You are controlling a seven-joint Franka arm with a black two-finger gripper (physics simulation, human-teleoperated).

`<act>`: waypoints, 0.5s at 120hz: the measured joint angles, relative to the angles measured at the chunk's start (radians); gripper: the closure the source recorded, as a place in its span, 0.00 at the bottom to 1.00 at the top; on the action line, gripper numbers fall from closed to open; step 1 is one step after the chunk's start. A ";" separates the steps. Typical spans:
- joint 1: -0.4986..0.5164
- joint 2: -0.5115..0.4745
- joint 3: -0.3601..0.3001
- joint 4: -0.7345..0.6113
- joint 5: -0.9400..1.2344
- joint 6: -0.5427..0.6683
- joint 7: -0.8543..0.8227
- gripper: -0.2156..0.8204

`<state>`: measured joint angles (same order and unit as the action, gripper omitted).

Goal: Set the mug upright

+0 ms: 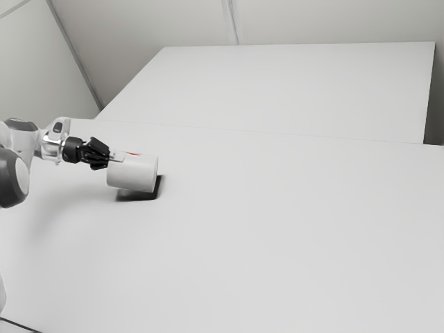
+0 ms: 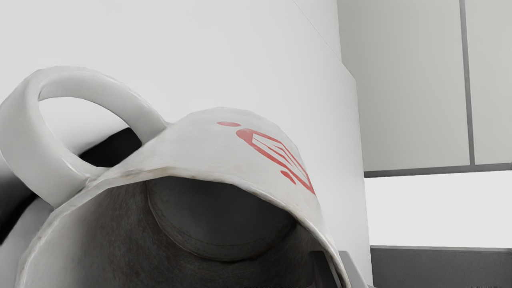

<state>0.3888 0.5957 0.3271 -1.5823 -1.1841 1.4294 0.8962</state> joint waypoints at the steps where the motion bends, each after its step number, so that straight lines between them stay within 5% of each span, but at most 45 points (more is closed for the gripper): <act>1: 0.000 0.000 -0.002 0.000 0.000 0.000 0.000 0.94; 44: -0.005 -0.069 -0.026 -0.001 0.054 0.023 -0.029 0.96; 60: -0.015 -0.136 -0.091 0.003 0.190 0.128 -0.095 0.97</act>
<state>0.3737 0.4600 0.2362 -1.5797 -0.9940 1.5569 0.8016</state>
